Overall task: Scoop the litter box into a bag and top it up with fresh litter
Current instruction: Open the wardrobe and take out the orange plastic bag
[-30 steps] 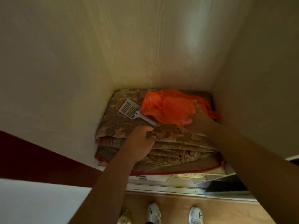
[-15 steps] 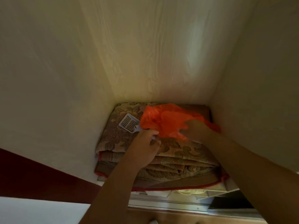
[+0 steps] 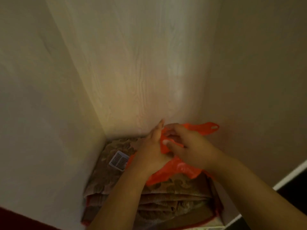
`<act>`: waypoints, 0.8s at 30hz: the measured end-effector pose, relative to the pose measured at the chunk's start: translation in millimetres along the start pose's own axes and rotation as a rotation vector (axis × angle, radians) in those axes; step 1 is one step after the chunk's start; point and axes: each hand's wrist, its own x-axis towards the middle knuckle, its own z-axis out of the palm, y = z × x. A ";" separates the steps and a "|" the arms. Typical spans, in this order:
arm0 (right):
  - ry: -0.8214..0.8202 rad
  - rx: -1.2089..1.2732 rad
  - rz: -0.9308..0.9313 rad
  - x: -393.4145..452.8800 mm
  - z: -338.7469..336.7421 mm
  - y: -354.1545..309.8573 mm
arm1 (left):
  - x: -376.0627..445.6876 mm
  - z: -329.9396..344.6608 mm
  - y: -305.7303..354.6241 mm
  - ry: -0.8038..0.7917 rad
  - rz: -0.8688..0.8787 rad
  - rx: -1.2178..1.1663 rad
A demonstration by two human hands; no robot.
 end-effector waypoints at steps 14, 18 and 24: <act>0.405 -0.043 0.331 -36.4 -38.7 50.9 | 9.8 -33.9 40.4 0.463 -0.080 -0.271; 0.269 0.423 0.394 -41.3 -27.7 48.0 | -4.4 -37.0 67.2 0.498 -0.153 -0.662; 0.081 0.917 0.298 -38.1 -18.8 21.1 | -17.0 -27.6 79.0 0.369 -0.191 -0.798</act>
